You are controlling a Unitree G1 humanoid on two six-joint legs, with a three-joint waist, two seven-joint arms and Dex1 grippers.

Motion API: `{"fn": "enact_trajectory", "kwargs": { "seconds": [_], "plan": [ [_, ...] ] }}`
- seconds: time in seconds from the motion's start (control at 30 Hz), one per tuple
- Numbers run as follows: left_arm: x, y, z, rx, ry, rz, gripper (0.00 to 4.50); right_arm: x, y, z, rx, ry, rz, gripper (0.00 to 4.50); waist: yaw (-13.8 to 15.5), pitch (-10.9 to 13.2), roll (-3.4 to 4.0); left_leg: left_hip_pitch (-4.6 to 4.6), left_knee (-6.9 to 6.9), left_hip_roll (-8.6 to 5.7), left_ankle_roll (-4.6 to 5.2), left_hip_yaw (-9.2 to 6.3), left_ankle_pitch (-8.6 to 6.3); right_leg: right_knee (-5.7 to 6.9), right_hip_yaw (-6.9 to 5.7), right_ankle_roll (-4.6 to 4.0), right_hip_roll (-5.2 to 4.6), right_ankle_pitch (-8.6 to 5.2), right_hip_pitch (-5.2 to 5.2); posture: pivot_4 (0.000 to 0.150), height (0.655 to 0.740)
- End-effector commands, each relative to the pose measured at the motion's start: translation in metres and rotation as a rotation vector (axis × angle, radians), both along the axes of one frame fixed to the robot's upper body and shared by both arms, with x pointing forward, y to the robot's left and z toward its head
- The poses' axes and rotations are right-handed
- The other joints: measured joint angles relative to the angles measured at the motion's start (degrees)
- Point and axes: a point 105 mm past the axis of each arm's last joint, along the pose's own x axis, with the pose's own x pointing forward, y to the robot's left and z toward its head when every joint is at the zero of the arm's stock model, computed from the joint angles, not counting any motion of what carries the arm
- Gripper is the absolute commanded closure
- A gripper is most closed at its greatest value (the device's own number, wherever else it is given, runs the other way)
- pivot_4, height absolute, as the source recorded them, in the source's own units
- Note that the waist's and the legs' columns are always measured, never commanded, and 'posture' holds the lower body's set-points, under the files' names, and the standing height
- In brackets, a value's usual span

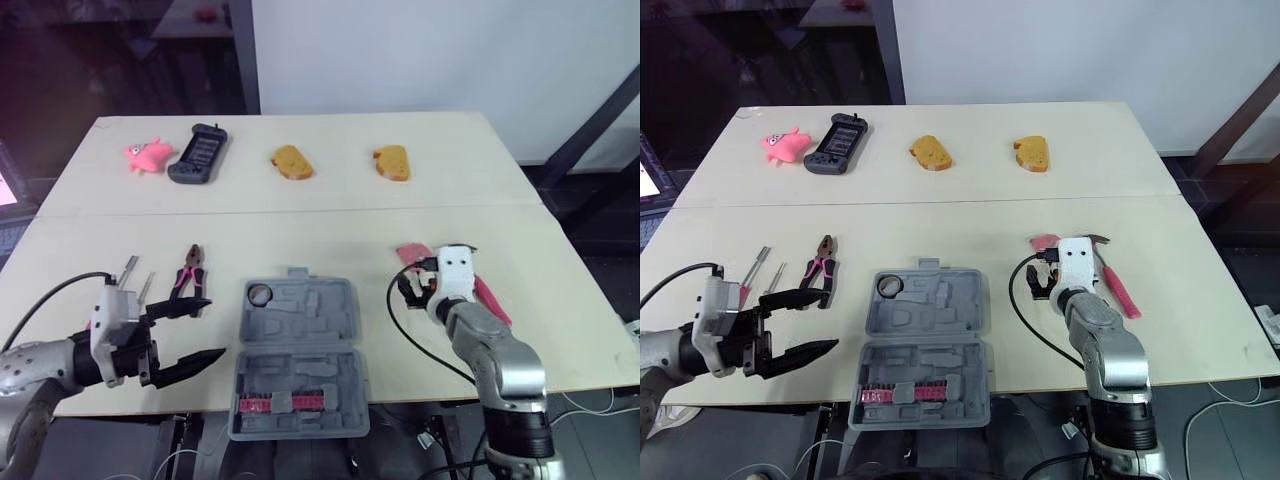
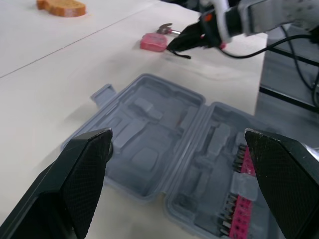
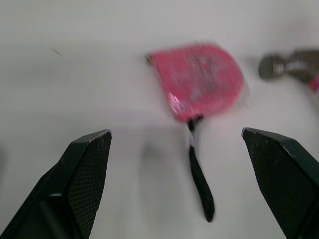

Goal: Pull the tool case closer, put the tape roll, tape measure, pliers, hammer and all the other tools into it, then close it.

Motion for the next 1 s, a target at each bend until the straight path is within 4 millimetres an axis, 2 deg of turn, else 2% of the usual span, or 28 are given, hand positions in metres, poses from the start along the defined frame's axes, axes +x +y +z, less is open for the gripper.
{"fn": "enact_trajectory", "kwargs": {
  "seconds": [0.03,0.2,0.23,0.33,0.53,1.0],
  "plan": [
    [-0.002,-0.006,0.007,0.011,-0.039,-0.049,0.00,0.007,-0.005,0.003,-0.003,-0.023,-0.016,0.08,-0.06,0.00,0.00,0.00,0.00,0.00,0.00,0.00,0.00,0.00,0.00,0.01,0.01,0.00,-0.01,0.150,0.7400],
    [-0.002,-0.006,0.005,0.014,-0.044,-0.052,0.00,0.014,-0.005,-0.005,0.017,0.000,0.002,0.08,-0.17,0.00,0.02,0.02,0.00,0.01,0.00,0.00,0.00,0.03,0.00,0.03,0.02,0.02,0.00,0.150,0.7400],
    [-0.002,-0.005,0.004,0.015,-0.043,-0.052,0.00,0.016,-0.004,-0.005,0.024,-0.002,0.011,0.32,-0.16,0.00,0.01,0.02,0.00,0.01,0.00,0.00,0.00,0.03,0.01,0.03,0.02,0.02,0.00,0.150,0.7400],
    [-0.002,-0.004,0.002,0.016,-0.041,-0.048,0.00,0.017,-0.002,-0.006,0.023,0.001,0.029,1.35,-0.12,0.00,0.00,0.02,0.00,0.01,0.00,0.00,0.00,0.03,0.00,0.05,0.02,0.02,0.00,0.150,0.7400],
    [-0.002,-0.003,0.001,0.016,-0.040,-0.043,0.00,0.016,-0.005,-0.013,0.021,0.018,0.017,4.45,-0.11,-0.01,0.01,0.02,0.01,0.01,0.00,-0.01,0.00,0.04,0.00,0.06,0.02,0.03,0.01,0.150,0.7400],
    [0.001,-0.004,-0.003,0.017,-0.038,-0.049,0.00,0.013,-0.005,-0.013,0.022,0.020,0.026,4.45,-0.10,-0.01,0.01,0.02,0.03,0.01,0.00,-0.02,0.00,0.04,0.00,0.07,0.03,0.04,0.03,0.150,0.7400]
  ]
}}
